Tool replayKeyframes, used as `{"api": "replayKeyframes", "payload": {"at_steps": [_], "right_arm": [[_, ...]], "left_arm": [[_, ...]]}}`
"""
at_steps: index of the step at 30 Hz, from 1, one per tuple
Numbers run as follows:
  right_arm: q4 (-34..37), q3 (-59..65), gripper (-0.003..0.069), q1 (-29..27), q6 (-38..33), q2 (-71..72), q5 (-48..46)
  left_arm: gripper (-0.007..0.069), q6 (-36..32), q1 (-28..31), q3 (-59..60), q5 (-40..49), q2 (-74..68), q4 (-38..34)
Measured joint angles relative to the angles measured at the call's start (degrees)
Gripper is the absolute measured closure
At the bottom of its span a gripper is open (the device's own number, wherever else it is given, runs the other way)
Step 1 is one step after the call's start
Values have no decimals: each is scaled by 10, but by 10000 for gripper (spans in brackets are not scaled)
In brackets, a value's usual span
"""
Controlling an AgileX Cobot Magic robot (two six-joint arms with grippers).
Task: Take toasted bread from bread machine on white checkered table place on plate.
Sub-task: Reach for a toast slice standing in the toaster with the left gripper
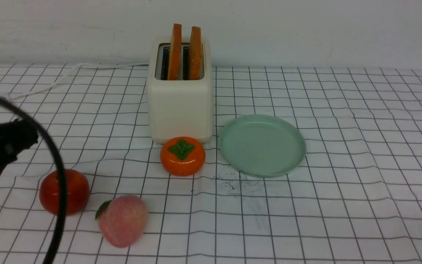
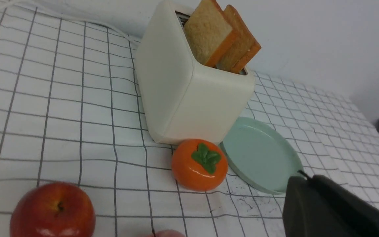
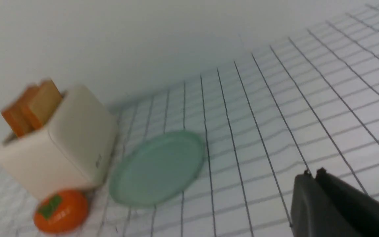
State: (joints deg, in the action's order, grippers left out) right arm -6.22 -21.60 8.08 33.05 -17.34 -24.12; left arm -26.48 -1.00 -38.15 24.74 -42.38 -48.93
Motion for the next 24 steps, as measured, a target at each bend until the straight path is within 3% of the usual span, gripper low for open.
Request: {"api": "replayKeyframes", "payload": {"at_steps": [6,13,19,24], "right_arm": [[50,-190,659,112,-129,-179,-257],[72,-265,658,150,-156,-243,-294],[101,-273,654,150,-165,-244,-295],[159,-273,645,150,-202,-244,-317]], "left_arm": [[638,-89,-54,-94,1,-136,-18],[638,-103,-200,-187,-111,-270,20],[637,-57,-188,-299,-116,-379,35],[521,83,-140,-466,44,-514,129]]}}
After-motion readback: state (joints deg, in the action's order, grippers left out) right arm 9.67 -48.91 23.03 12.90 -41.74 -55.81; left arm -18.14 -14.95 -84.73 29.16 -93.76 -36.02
